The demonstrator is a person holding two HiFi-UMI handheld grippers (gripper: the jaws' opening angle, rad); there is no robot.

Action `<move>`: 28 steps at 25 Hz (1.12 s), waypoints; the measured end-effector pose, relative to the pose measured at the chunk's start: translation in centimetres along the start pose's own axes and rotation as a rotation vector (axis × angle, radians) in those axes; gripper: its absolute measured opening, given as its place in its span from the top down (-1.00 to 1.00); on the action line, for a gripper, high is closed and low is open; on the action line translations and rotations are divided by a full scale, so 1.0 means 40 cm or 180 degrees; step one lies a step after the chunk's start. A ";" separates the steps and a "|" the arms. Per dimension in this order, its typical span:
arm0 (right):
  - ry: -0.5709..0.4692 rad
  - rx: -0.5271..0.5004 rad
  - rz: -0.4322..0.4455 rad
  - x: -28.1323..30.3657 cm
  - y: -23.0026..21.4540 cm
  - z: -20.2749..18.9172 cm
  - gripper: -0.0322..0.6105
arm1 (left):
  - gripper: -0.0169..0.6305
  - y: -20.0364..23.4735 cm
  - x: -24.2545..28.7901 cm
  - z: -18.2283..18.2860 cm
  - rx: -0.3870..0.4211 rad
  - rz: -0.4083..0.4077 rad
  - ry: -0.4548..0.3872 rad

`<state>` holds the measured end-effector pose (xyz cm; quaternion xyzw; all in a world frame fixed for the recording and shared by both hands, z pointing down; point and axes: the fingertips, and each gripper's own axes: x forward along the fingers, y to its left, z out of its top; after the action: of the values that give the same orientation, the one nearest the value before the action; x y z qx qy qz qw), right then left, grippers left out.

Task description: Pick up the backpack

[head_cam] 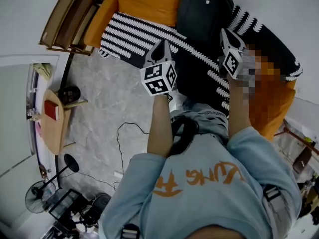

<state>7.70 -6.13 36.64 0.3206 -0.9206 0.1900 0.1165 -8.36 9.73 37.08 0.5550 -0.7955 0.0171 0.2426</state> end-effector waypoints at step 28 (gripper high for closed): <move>0.0080 0.0287 -0.0435 0.130 -0.157 -0.010 0.90 | 0.89 -0.070 0.294 0.024 0.0428 -0.0497 0.0418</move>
<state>7.72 -13.35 40.49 0.3852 -0.8856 0.2269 0.1262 -9.37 -1.91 40.31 0.6281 -0.7292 0.0878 0.2570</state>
